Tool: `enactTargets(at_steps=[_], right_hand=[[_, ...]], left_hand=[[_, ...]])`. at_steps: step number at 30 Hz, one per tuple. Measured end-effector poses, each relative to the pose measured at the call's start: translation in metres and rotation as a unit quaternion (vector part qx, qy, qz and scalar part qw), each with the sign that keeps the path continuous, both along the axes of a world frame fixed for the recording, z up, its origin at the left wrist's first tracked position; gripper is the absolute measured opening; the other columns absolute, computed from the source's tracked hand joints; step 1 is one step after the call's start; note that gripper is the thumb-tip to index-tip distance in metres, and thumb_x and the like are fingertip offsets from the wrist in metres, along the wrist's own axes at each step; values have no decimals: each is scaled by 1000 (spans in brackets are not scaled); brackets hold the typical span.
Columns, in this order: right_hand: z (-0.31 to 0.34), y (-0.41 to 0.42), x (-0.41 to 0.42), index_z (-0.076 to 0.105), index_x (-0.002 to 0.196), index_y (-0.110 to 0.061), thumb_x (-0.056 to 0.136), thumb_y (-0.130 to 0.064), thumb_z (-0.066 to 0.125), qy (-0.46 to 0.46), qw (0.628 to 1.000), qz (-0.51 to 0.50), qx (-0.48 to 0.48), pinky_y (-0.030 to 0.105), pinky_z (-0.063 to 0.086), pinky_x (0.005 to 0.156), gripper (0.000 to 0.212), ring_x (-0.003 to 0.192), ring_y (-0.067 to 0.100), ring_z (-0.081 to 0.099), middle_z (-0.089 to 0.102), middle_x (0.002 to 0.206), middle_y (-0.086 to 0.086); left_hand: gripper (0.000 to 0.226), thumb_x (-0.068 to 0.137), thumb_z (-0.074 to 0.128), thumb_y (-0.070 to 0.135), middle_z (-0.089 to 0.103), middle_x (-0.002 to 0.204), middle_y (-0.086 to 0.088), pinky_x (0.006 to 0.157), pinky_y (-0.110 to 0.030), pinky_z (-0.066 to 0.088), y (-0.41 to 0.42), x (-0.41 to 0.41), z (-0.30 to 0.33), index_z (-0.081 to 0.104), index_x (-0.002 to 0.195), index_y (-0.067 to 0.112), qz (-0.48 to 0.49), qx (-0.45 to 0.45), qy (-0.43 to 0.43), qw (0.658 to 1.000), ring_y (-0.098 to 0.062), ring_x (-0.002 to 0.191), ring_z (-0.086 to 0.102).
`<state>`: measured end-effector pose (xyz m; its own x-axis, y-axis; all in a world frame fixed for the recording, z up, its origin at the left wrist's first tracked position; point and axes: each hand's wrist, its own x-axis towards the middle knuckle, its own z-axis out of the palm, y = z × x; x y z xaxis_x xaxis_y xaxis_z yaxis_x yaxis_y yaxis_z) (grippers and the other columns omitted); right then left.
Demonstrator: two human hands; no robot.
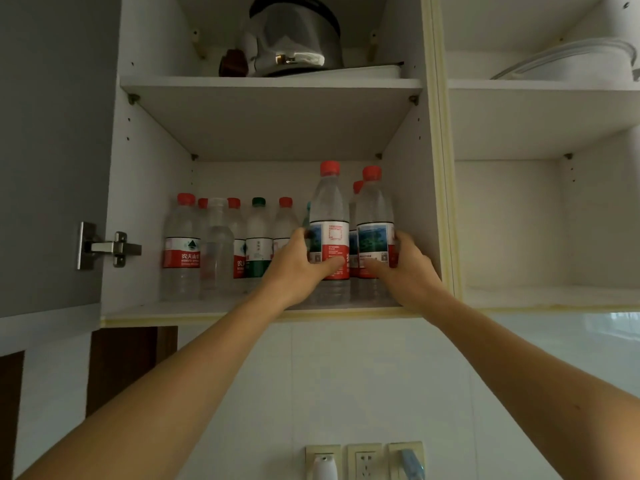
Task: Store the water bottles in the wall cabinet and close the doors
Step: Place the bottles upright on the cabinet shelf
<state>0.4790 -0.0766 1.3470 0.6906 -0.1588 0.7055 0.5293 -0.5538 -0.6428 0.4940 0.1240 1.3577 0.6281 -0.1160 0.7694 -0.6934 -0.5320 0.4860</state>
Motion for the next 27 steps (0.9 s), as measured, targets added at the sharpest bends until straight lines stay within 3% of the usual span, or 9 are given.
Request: enactTargets(at_steps=[3, 6, 9, 13, 17, 19, 22, 24, 27], right_hand=[[2, 2, -2, 41, 147, -23, 93, -34, 72, 1, 999, 29, -39, 29, 56, 85, 63, 110, 15, 64, 63, 134, -3], [6, 8, -3, 46, 142, -24, 90, -35, 73, 10, 996, 67, -57, 13, 48, 70, 60, 97, 6, 62, 65, 128, -7], [13, 21, -1, 49, 140, -23, 90, -32, 74, 33, 990, 113, -77, 16, 52, 75, 57, 96, 4, 65, 66, 122, -10], [22, 45, 8, 52, 138, -18, 90, -27, 76, 63, 982, 148, -101, 40, 57, 98, 55, 110, 13, 69, 70, 124, -1], [26, 75, 18, 53, 138, -17, 91, -29, 75, 69, 979, 140, -129, 42, 54, 102, 53, 113, 17, 67, 69, 126, 1], [27, 89, 23, 57, 135, -18, 91, -28, 75, 61, 980, 132, -137, 37, 54, 99, 49, 112, 16, 66, 69, 124, 0], [31, 108, 33, 63, 128, -18, 89, -28, 77, 52, 980, 117, -149, 24, 50, 81, 42, 98, 12, 63, 71, 116, 0], [32, 118, 40, 64, 128, -18, 90, -29, 76, 50, 980, 104, -165, 18, 47, 70, 42, 93, 11, 61, 71, 112, 0], [33, 129, 48, 62, 129, -17, 90, -30, 76, 54, 981, 80, -169, 24, 48, 75, 44, 92, 13, 60, 71, 115, 3]], left_hand=[[71, 84, 77, 46, 58, 128, 9, 70, -15, 43, 19, -1, 1, 41, 142, 25, 20, 6, -1, 1000, 7, 84, 53], [75, 83, 77, 45, 58, 138, 2, 77, -22, 51, 39, -1, 5, 39, 144, 26, 34, 3, 16, 999, 1, 91, 57], [74, 82, 78, 43, 59, 136, 2, 63, -15, 44, 62, 3, 7, 40, 143, 27, 46, -4, 31, 998, 4, 87, 56], [72, 81, 80, 39, 61, 134, 0, 72, -22, 48, 89, 10, 8, 44, 142, 25, 71, -15, 37, 997, -9, 101, 60], [69, 84, 79, 35, 60, 137, 0, 73, -22, 48, 106, 21, 9, 44, 142, 24, 85, -8, 40, 996, -8, 104, 59], [67, 86, 78, 34, 60, 137, 0, 82, -27, 52, 111, 27, 10, 44, 142, 23, 98, 5, 40, 994, -12, 111, 61], [63, 86, 78, 33, 62, 135, 0, 101, -39, 50, 116, 36, 12, 47, 140, 22, 110, 19, 46, 993, -17, 120, 61], [63, 86, 79, 34, 63, 135, 0, 102, -40, 50, 119, 40, 13, 49, 139, 22, 125, 36, 42, 991, -17, 120, 61], [67, 84, 80, 38, 62, 133, 2, 87, -36, 57, 124, 46, 14, 48, 140, 21, 149, 56, 45, 986, -17, 113, 63]])
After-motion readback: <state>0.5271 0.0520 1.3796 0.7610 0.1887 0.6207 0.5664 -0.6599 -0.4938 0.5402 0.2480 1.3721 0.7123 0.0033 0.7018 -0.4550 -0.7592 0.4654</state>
